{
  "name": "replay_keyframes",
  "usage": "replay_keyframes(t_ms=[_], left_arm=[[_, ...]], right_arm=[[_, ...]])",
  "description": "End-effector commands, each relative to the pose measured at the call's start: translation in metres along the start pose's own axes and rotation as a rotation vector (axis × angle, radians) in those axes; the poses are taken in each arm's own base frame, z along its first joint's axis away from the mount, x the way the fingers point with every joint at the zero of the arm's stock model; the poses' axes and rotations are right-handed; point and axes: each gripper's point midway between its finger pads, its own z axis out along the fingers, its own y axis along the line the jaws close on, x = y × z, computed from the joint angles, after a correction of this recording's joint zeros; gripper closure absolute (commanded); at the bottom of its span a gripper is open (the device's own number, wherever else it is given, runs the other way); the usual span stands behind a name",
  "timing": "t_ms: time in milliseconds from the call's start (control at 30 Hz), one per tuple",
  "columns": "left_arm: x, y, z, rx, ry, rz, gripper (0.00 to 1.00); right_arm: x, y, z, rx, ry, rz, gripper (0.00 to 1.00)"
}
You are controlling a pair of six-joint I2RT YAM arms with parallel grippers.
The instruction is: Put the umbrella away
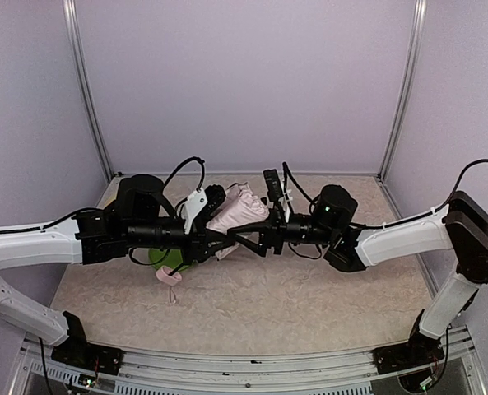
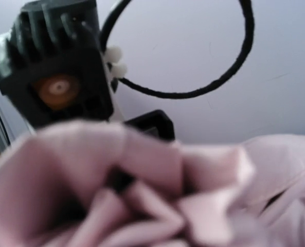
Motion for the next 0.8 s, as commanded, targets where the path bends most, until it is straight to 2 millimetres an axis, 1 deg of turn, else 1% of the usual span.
replay_keyframes(t_ms=[0, 33, 67, 133, 167, 200, 333, 367, 400, 433, 467, 533, 600, 633, 667, 733, 767], left_arm=[[-0.014, -0.006, 0.009, -0.028, 0.009, 0.11, 1.0], [-0.015, -0.006, 0.01, -0.052, 0.016, 0.132, 1.0], [-0.015, -0.006, 0.011, -0.074, 0.025, 0.148, 1.0], [-0.018, -0.007, 0.012, -0.103, 0.032, 0.18, 1.0], [-0.018, -0.008, 0.012, -0.104, 0.034, 0.189, 1.0], [-0.015, -0.009, 0.013, -0.099, 0.041, 0.193, 1.0], [-0.001, -0.014, 0.015, -0.071, 0.081, 0.176, 1.0], [-0.001, -0.016, 0.015, -0.057, 0.079, 0.166, 0.96], [-0.002, -0.02, 0.013, -0.037, 0.071, 0.157, 0.87], [-0.006, -0.026, 0.011, -0.007, 0.054, 0.152, 0.74], [-0.011, -0.032, 0.007, 0.02, 0.032, 0.145, 0.64], [-0.024, -0.042, -0.005, 0.07, -0.02, 0.137, 0.47], [-0.033, -0.056, -0.021, 0.138, -0.052, 0.143, 0.33], [-0.038, -0.063, -0.03, 0.169, -0.066, 0.154, 0.28], [-0.043, -0.07, -0.04, 0.195, -0.084, 0.17, 0.25], [-0.051, -0.077, -0.06, 0.211, -0.13, 0.215, 0.23], [-0.055, -0.077, -0.07, 0.195, -0.155, 0.237, 0.22]], right_arm=[[-0.006, 0.027, 0.014, -0.121, -0.008, -0.055, 0.29], [-0.004, 0.027, 0.015, -0.121, -0.002, -0.055, 0.34], [-0.004, 0.027, 0.015, -0.122, 0.003, -0.055, 0.43], [-0.003, 0.028, 0.015, -0.125, 0.014, -0.051, 0.65], [-0.004, 0.03, 0.013, -0.129, 0.011, -0.055, 0.72], [-0.006, 0.033, 0.011, -0.137, 0.005, -0.063, 0.78], [-0.014, 0.05, 0.0, -0.181, -0.014, -0.117, 0.93], [-0.016, 0.054, -0.002, -0.192, -0.015, -0.132, 0.97], [-0.016, 0.057, -0.004, -0.205, -0.013, -0.143, 1.0], [-0.017, 0.061, -0.007, -0.217, -0.012, -0.156, 1.0], [-0.019, 0.063, -0.011, -0.227, -0.011, -0.171, 1.0], [-0.021, 0.069, -0.02, -0.253, -0.001, -0.204, 1.0], [-0.014, 0.069, -0.028, -0.255, 0.054, -0.23, 1.0], [-0.009, 0.068, -0.031, -0.251, 0.092, -0.236, 1.0], [-0.004, 0.067, -0.035, -0.246, 0.131, -0.245, 1.0], [0.008, 0.07, -0.043, -0.252, 0.21, -0.254, 1.0], [0.011, 0.074, -0.048, -0.264, 0.238, -0.264, 1.0]])
